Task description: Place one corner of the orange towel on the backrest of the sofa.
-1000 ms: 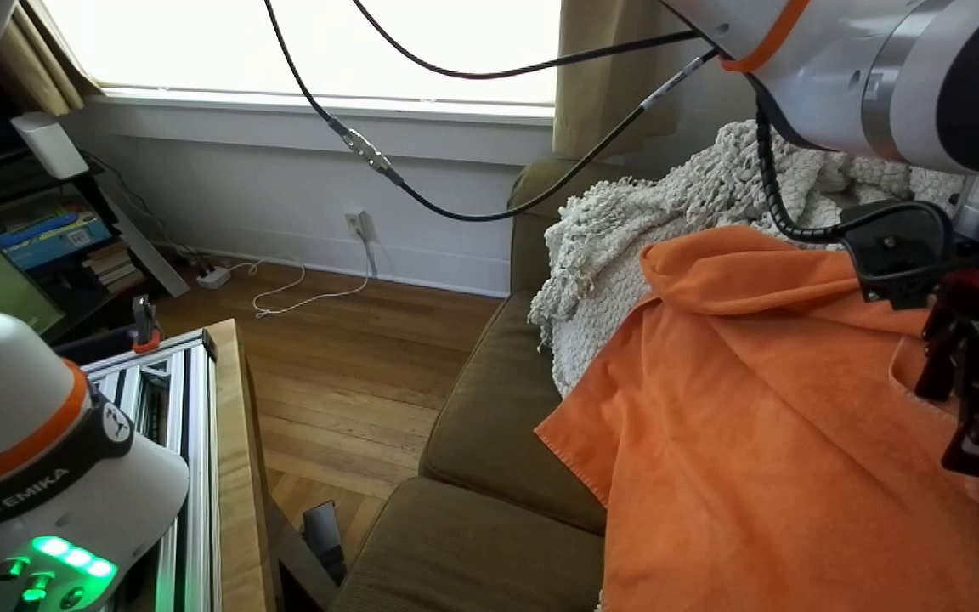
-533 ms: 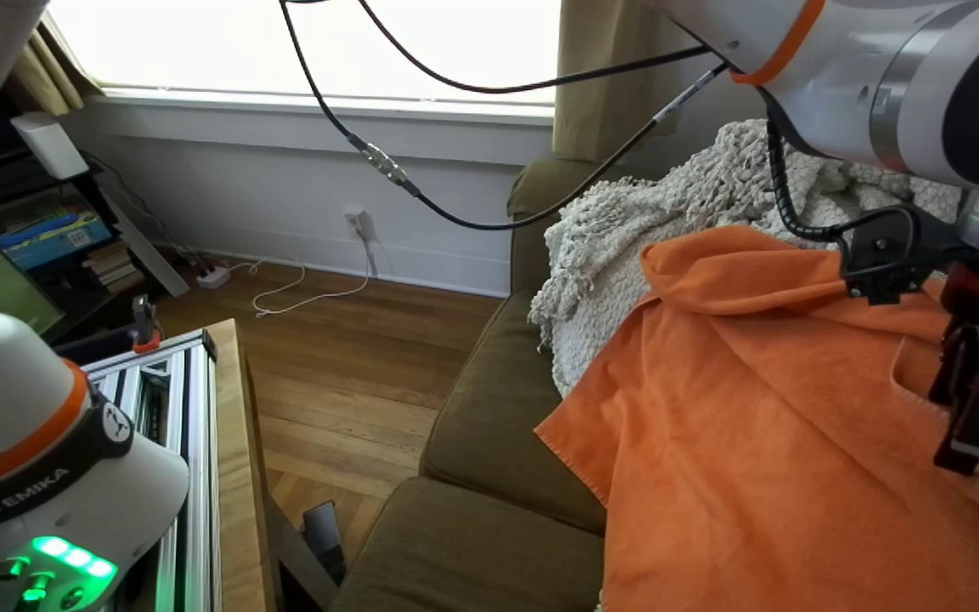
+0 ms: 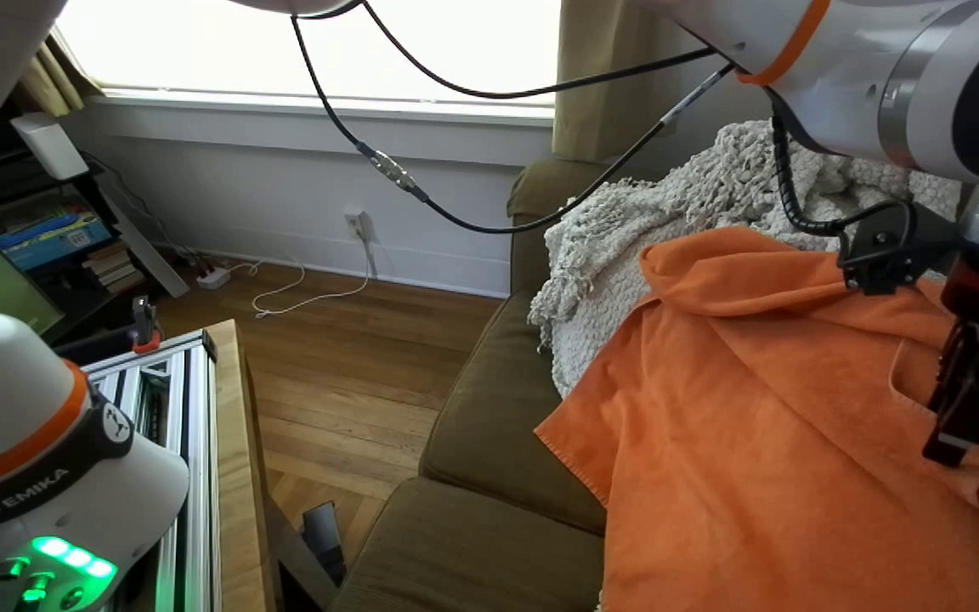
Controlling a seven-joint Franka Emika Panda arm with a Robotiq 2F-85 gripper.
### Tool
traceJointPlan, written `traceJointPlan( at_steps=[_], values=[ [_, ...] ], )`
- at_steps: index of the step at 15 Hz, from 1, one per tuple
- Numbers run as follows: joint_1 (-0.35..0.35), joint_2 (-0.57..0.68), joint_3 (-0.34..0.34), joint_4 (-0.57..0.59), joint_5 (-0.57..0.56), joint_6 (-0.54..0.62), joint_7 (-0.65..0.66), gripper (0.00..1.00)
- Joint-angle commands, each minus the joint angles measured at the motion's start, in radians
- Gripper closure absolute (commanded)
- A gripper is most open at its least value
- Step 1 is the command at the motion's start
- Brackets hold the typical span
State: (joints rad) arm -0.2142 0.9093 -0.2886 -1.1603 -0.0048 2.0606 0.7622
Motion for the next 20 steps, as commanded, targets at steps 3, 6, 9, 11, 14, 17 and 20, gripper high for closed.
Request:
traceJointPlan(
  at_steps=[3, 6, 9, 11, 14, 17, 20],
  values=[
    [-0.017, -0.008, 0.009, 0.028, 0.024, -0.045, 0.007, 0.89],
    [-0.016, -0.015, 0.009, 0.028, 0.022, -0.049, 0.004, 1.00],
    [-0.007, -0.054, 0.000, 0.000, 0.012, -0.009, 0.007, 0.99],
    [-0.012, -0.110, -0.009, -0.017, 0.014, 0.046, 0.004, 0.99],
    [-0.025, -0.190, -0.019, -0.001, 0.024, 0.163, -0.011, 0.99],
    [-0.030, -0.220, -0.020, 0.049, 0.025, 0.285, 0.007, 0.99],
    [-0.026, -0.217, -0.006, 0.085, 0.029, 0.448, 0.009, 0.99]
  ],
)
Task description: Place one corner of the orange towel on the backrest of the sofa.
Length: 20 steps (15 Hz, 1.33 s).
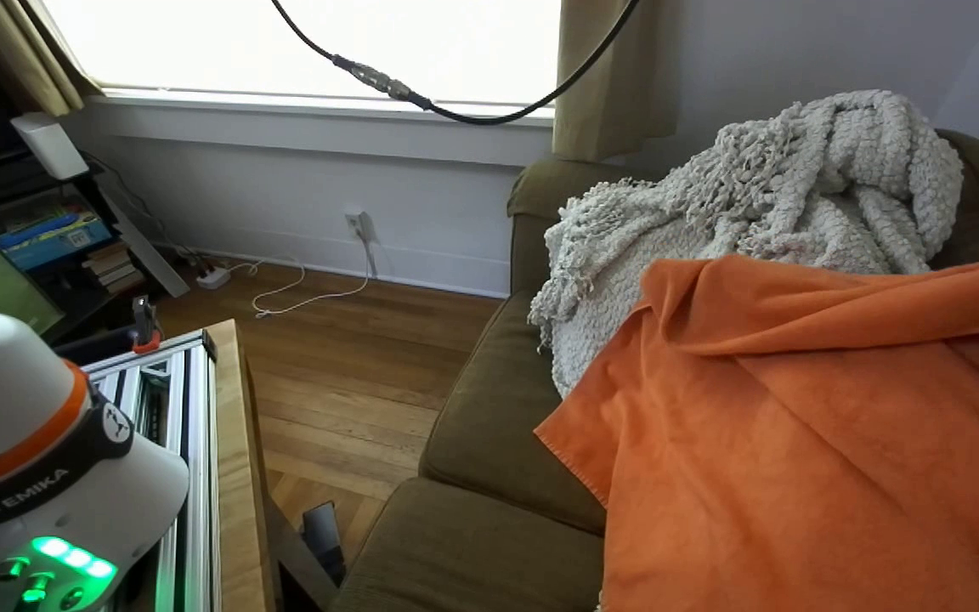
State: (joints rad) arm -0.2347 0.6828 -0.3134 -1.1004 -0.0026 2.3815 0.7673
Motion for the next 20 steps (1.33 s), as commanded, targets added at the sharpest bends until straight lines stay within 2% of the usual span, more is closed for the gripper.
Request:
traceJointPlan(
  at_steps=[1, 4, 5, 6, 13, 14, 17, 20],
  values=[
    [-0.005, 0.009, 0.034, 0.026, 0.025, 0.190, -0.022, 0.99],
    [-0.018, 0.023, 0.117, 0.039, 0.053, 0.353, -0.082, 0.99],
    [0.002, 0.006, 0.066, 0.017, 0.007, 0.288, -0.027, 0.99],
    [0.006, 0.007, 0.076, 0.017, 0.008, 0.302, -0.032, 0.97],
    [0.005, 0.009, 0.068, 0.017, 0.008, 0.301, -0.032, 0.97],
    [0.005, 0.009, 0.068, 0.017, 0.008, 0.301, -0.032, 0.99],
    [0.011, 0.130, 0.063, 0.190, 0.024, 0.413, 0.045, 0.99],
    [0.046, 0.220, 0.033, 0.346, 0.049, 0.479, 0.101, 0.99]
  ],
)
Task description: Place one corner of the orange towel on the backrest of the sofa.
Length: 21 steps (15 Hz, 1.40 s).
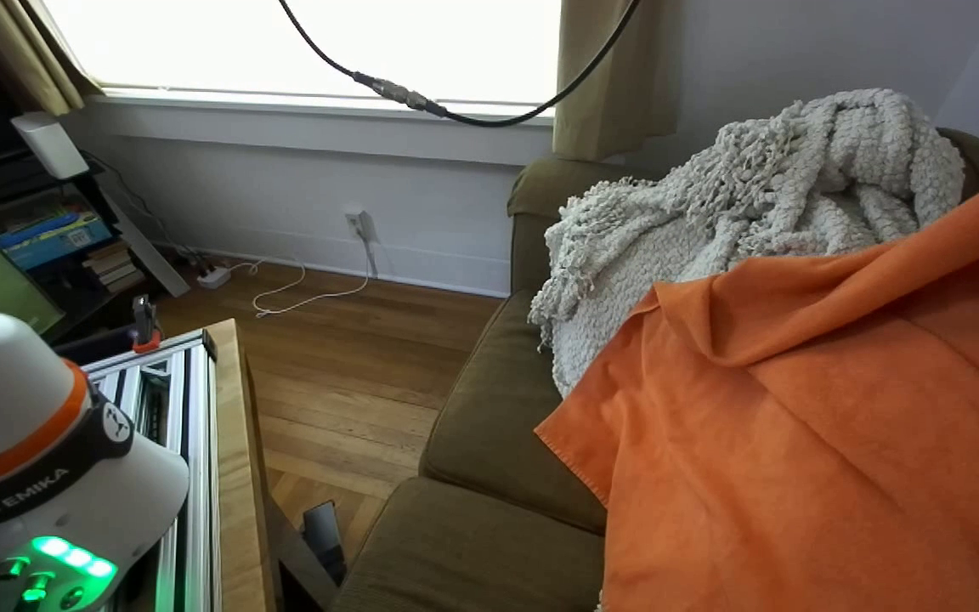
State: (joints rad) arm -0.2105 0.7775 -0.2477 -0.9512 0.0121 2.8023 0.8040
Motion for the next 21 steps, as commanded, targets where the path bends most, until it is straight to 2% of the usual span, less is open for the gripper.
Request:
traceJointPlan(
  at_steps=[1, 6, 9, 10, 12, 14, 17, 19, 20, 21],
  values=[
    [0.027, 0.154, -0.020, 0.245, 0.039, 0.086, 0.066, 0.99],
    [0.045, 0.311, 0.009, 0.468, 0.007, 0.243, 0.037, 0.99],
    [0.054, 0.365, -0.018, 0.514, 0.013, 0.380, 0.077, 0.99],
    [0.057, 0.377, -0.051, 0.518, 0.018, 0.431, 0.103, 0.99],
    [0.066, 0.396, -0.161, 0.519, 0.062, 0.527, 0.176, 0.99],
    [0.081, 0.400, -0.332, 0.493, 0.204, 0.608, 0.220, 0.99],
    [0.159, 0.333, -0.549, 0.287, 0.470, 0.764, 0.191, 0.99],
    [0.221, 0.308, -0.602, 0.174, 0.637, 0.864, 0.085, 0.99],
    [0.227, 0.333, -0.621, 0.203, 0.717, 0.874, 0.035, 0.99],
    [0.221, 0.380, -0.652, 0.281, 0.784, 0.840, 0.007, 0.99]
  ],
)
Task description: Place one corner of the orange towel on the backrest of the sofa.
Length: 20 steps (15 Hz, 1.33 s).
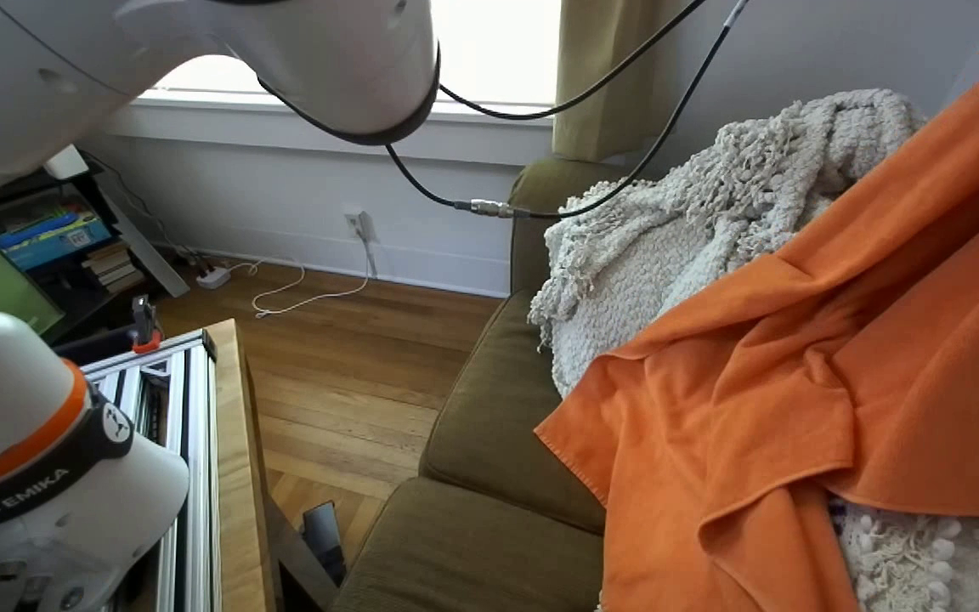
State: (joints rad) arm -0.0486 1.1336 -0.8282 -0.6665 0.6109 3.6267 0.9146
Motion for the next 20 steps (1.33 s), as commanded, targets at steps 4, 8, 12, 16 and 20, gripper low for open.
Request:
traceJointPlan(
  at_steps=[4, 8, 12, 16, 20],
  values=[
    [0.065, 0.015, -0.042, -0.011, 0.154, -0.016, -0.093, 0.97],
    [0.073, 0.016, -0.044, -0.013, 0.160, -0.017, -0.097, 0.97],
    [0.100, 0.017, -0.063, -0.036, 0.190, -0.032, -0.131, 0.99],
    [0.183, 0.026, -0.124, -0.104, 0.285, -0.059, -0.260, 0.99],
    [0.251, 0.055, -0.197, -0.130, 0.383, -0.178, -0.340, 0.99]
  ],
)
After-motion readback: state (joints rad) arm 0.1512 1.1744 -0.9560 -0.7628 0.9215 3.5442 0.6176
